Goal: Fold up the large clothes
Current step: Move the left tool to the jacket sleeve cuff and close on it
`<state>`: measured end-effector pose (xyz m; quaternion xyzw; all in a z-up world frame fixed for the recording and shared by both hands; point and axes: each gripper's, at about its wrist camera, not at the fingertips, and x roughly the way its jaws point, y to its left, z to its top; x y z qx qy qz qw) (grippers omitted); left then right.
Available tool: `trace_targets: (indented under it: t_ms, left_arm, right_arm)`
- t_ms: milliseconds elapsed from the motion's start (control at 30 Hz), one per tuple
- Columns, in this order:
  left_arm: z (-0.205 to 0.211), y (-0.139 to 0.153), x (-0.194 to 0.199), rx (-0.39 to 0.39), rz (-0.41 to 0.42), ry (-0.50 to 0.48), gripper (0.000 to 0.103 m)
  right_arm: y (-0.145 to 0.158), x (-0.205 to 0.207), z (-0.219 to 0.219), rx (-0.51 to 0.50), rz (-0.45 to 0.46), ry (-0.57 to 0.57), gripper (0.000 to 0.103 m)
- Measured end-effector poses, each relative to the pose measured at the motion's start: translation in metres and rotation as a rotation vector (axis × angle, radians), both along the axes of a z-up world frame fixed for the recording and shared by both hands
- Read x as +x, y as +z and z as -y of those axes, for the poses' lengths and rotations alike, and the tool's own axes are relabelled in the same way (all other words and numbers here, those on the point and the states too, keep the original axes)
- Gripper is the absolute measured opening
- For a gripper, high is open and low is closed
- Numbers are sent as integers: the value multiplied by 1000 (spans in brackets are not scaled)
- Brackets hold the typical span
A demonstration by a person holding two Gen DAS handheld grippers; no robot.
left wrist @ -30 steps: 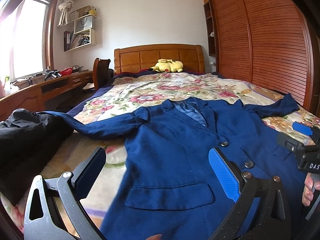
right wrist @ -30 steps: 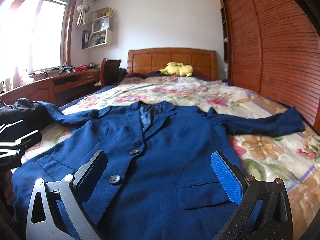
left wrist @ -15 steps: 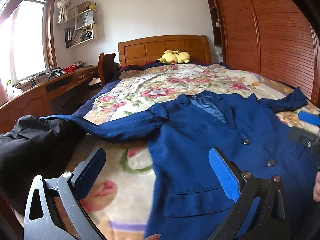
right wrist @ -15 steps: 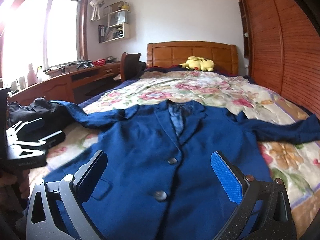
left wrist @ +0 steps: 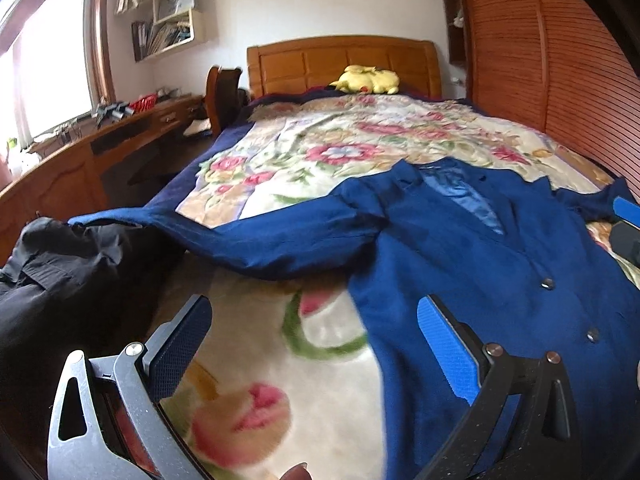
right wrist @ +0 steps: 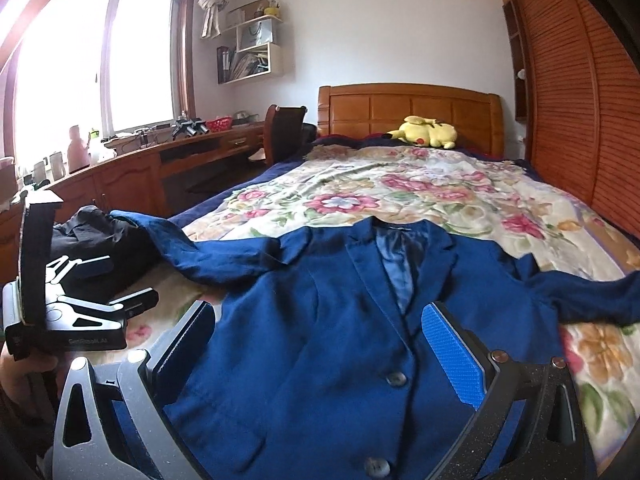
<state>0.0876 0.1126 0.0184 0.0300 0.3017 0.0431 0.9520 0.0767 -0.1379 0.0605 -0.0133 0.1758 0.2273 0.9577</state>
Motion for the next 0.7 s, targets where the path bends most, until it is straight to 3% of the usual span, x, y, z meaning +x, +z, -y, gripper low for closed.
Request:
trace_targets:
  t_ms: [600, 700]
  left_arm:
    - [-51, -29, 77, -26, -135, 75, 103]
    - [-61, -32, 90, -87, -165, 76, 97]
  right_arm:
    - [-3, 42, -14, -32, -71, 77, 103]
    - [-2, 46, -17, -34, -76, 68, 103]
